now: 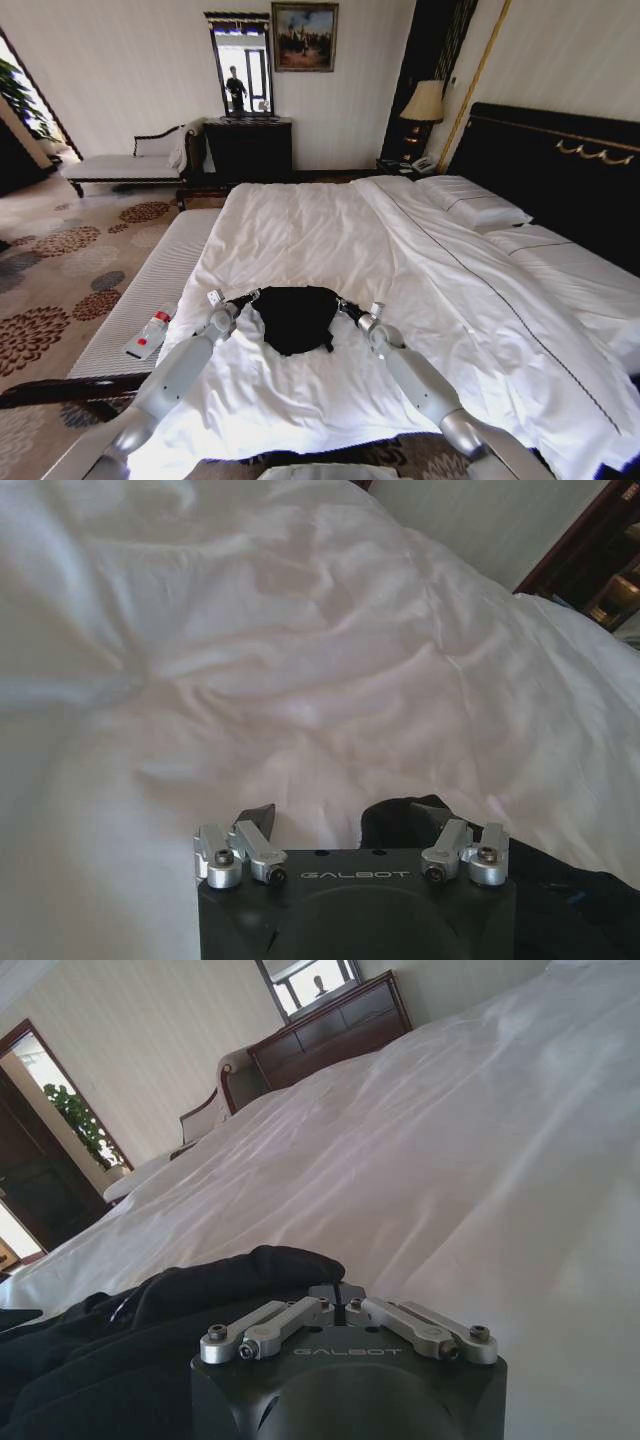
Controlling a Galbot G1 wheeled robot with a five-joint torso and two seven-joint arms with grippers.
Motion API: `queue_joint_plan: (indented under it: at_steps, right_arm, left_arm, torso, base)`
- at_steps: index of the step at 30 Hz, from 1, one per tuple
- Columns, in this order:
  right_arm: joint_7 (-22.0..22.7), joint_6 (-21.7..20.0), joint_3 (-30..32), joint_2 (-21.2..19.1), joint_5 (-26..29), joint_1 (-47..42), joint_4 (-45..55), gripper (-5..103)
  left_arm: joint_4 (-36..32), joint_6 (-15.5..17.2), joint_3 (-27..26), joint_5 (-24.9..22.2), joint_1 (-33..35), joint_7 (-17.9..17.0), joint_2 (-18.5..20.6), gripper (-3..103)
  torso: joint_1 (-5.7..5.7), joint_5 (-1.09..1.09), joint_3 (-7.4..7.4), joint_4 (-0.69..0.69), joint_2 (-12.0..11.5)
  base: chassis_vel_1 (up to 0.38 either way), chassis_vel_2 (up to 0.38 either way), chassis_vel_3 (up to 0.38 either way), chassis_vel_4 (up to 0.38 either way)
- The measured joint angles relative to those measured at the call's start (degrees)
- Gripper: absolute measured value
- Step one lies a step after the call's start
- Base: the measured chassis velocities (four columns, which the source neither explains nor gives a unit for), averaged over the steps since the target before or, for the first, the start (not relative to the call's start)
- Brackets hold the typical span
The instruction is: Fold the clothes on the bed.
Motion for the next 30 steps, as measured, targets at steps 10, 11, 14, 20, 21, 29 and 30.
queue_joint_plan:
  at_steps: [10, 11, 14, 20, 21, 29, 30]
  right_arm:
    - [-0.13, 0.00, 0.19, 0.17, 0.11, 0.41, -0.01, 1]
    - [-0.14, 0.00, 0.19, 0.19, 0.11, 0.40, -0.01, 1]
    - [-0.18, 0.01, 0.43, 0.00, 0.05, 0.09, 0.23, 1]
    - [-0.27, 0.08, 0.77, 0.01, 0.01, 0.03, 0.27, 1]
    - [-0.26, 0.09, 0.82, 0.14, 0.00, 0.05, 0.25, 1]
    - [-0.26, 0.16, 1.84, 0.68, -0.28, -0.77, 0.84, 1]
    - [-0.26, 0.19, 2.01, 0.65, -0.36, -1.21, 1.21, 1]
  left_arm:
    - [0.55, 1.53, 1.84, 0.10, -1.40, -0.28, -1.04, 57]
    - [0.55, 1.60, 1.88, 0.09, -1.44, -0.29, -1.05, 51]
    - [0.37, 1.75, 2.06, 0.21, -1.48, -0.48, -1.01, 41]
    - [0.09, 1.76, 2.11, 0.29, -1.51, -0.72, -0.70, 20]
    - [0.18, 1.78, 2.16, 0.25, -1.59, -0.82, -0.62, 14]
    - [-0.99, 1.83, 2.46, 0.01, -1.34, -2.02, 0.10, 1]
    - [-1.87, 1.83, 2.48, 0.01, -1.21, -2.19, 0.47, 1]
  torso:
    - [0.00, 0.00, 0.00, 0.00, 0.00]
    - [0.00, 0.00, 0.00, -0.01, 0.00]
    - [0.00, 0.00, 0.00, 0.00, 0.00]
    - [0.00, 0.00, 0.00, 0.00, 0.00]
    - [0.00, 0.00, 0.00, -0.01, 0.00]
    - [0.00, -0.01, 0.00, -0.01, 0.00]
    - [0.00, 0.00, 0.00, -0.01, 0.00]
  base:
    - [0.000, 0.000, 0.000, 0.000]
    - [0.000, 0.000, 0.000, 0.000]
    - [0.000, 0.000, 0.000, 0.000]
    - [0.000, 0.000, 0.000, 0.000]
    - [0.000, 0.000, 0.000, 0.000]
    - [0.000, 0.000, 0.000, 0.000]
    - [0.000, 0.000, 0.000, 0.000]
